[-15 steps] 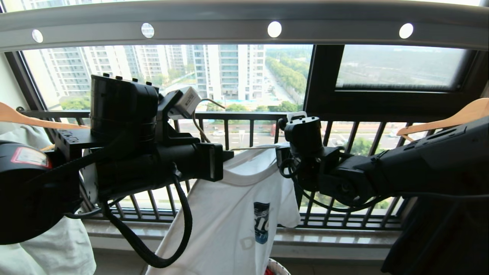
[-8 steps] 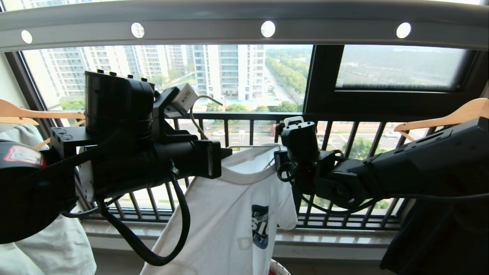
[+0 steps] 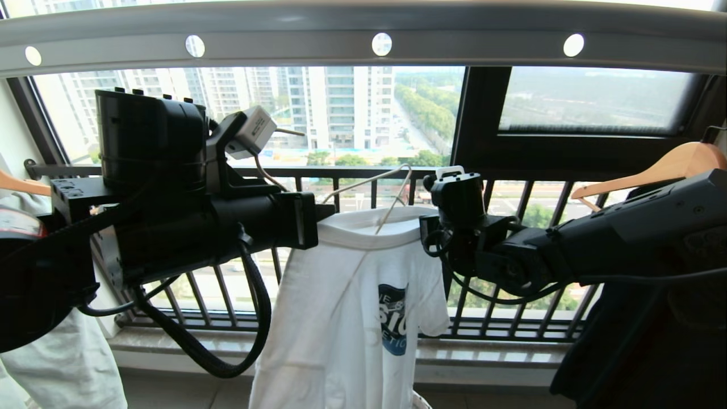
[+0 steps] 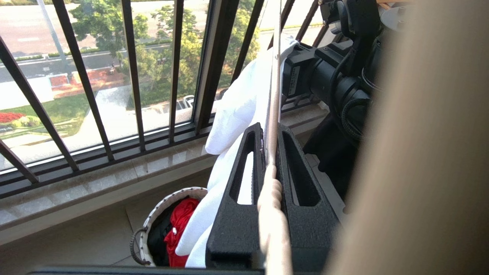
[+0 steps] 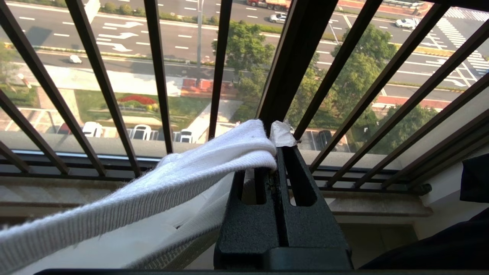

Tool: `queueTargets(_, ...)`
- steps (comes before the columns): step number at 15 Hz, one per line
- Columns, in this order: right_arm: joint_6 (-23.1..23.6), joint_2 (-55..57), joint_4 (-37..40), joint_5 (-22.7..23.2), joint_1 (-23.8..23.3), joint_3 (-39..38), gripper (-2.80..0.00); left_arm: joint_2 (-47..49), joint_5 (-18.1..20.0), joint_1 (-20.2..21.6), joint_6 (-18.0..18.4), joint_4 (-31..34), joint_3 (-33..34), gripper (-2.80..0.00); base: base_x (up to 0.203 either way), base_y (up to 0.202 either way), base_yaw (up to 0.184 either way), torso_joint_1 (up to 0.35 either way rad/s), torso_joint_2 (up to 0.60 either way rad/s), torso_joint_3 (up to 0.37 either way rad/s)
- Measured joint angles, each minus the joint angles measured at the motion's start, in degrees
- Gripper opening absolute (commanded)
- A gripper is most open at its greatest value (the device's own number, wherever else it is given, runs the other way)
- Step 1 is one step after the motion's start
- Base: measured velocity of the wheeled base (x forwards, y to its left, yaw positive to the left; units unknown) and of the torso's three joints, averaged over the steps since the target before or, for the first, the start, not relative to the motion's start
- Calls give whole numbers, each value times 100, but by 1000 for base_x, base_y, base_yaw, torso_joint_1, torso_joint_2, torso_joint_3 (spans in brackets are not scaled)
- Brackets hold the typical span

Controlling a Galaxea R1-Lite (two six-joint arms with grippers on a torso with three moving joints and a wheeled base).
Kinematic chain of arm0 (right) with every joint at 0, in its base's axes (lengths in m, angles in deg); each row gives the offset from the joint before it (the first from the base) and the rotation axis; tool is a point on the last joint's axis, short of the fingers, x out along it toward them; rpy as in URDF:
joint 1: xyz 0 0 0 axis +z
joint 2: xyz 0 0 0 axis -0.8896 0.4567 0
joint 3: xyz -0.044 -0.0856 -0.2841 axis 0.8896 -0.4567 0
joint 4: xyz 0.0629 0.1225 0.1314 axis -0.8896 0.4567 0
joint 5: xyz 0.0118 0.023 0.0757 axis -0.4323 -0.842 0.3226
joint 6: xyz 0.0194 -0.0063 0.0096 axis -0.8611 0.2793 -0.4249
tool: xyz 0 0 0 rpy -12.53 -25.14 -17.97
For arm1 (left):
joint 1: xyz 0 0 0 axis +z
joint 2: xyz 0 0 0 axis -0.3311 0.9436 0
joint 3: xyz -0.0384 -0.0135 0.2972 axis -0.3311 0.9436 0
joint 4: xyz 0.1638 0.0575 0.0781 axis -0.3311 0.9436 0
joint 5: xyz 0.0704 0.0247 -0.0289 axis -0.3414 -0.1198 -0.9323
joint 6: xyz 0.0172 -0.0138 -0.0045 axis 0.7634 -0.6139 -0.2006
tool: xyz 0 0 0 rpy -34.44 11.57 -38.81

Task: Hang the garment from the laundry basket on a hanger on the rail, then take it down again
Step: Take the clothes off the clothes rack

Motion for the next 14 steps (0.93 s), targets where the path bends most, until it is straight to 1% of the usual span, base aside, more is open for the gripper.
queueTargets(3,-10,-4,0,2,55,-26,-280,11,-24,6,-7,-2,0,-280,0,0,0,0,0,0)
queueTargets(5,-13,-20,0,-5,224,-133,-280,39,-29,6,9,-2,0,-280,0,0,0,0,0,0)
queueTargets(8,-49,-136,-13,20,679,-363,-280,159,-33,-11,13,-9,10,-280,0,0,0,0,0,0)
queueTargets(10,-57,-314,-17,119,1026,-564,-280,265,-37,-9,0,-50,11,-280,0,0,0,0,0,0)
queueTargets(12,-52,-459,-16,255,1215,-729,-280,396,-58,-9,-2,-325,64,-280,0,0,0,0,0,0)
queueTargets(14,-29,-578,-10,370,1315,-851,-280,583,-212,-13,3,-650,116,-280,0,0,0,0,0,0)
